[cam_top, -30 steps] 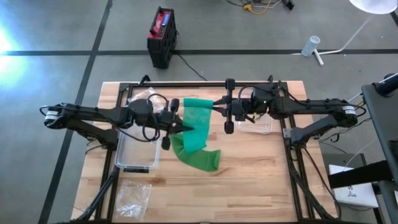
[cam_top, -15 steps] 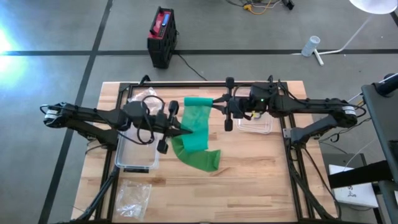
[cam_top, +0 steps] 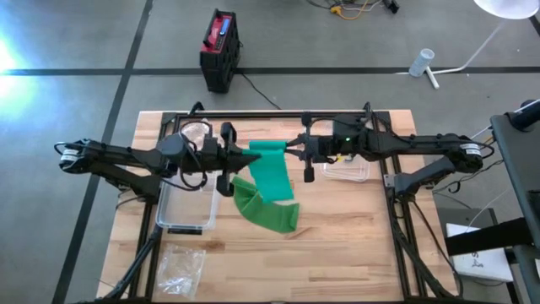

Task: Roll bandage
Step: Roll the light green bandage

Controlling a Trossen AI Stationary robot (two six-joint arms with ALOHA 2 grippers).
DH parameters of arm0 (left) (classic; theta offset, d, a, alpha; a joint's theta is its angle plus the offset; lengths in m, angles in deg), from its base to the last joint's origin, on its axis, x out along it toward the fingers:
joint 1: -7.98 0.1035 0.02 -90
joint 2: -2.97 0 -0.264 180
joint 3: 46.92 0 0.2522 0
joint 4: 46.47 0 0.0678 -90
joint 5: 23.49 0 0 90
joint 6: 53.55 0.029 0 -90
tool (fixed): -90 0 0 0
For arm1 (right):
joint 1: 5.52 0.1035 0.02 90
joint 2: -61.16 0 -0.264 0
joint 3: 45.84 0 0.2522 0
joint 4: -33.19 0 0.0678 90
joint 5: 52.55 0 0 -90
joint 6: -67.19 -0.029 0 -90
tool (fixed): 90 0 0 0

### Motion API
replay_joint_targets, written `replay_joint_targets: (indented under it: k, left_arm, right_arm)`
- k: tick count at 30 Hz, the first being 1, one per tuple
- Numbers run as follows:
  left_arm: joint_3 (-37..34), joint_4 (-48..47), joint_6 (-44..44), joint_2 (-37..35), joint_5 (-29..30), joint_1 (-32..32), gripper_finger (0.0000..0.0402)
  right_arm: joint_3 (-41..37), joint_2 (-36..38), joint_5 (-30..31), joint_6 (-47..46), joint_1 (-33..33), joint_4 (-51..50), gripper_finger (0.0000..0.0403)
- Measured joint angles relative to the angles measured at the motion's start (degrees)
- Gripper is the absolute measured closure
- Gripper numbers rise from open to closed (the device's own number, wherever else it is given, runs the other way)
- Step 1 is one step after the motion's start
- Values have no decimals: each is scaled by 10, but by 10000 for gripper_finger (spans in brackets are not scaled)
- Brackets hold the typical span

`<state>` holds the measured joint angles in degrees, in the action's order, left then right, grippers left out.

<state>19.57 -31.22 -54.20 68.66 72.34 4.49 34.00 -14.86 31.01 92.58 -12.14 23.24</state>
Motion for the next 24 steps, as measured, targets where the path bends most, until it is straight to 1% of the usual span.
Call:
replay_joint_targets:
  k: [3,7,12,17,18,20,24]
  left_arm:
    - [0,17,-5,0,25,4,401]
    - [0,17,-25,0,39,15,400]
    - [0,18,-29,0,42,26,386]
    - [0,51,-34,0,40,32,375]
    - [0,53,-37,2,34,32,374]
    - [0,56,-48,5,3,32,377]
    - [0,82,-67,16,-51,31,397]
  right_arm:
    - [0,-10,0,-1,7,0,400]
    - [0,-11,-10,-4,15,-7,400]
    - [0,-9,-15,-20,22,-8,400]
    - [0,-13,-15,-20,22,-3,400]
    - [0,-15,-14,-20,22,-5,400]
    - [0,-20,-11,-20,21,-3,400]
    - [0,-23,-11,-29,19,12,400]
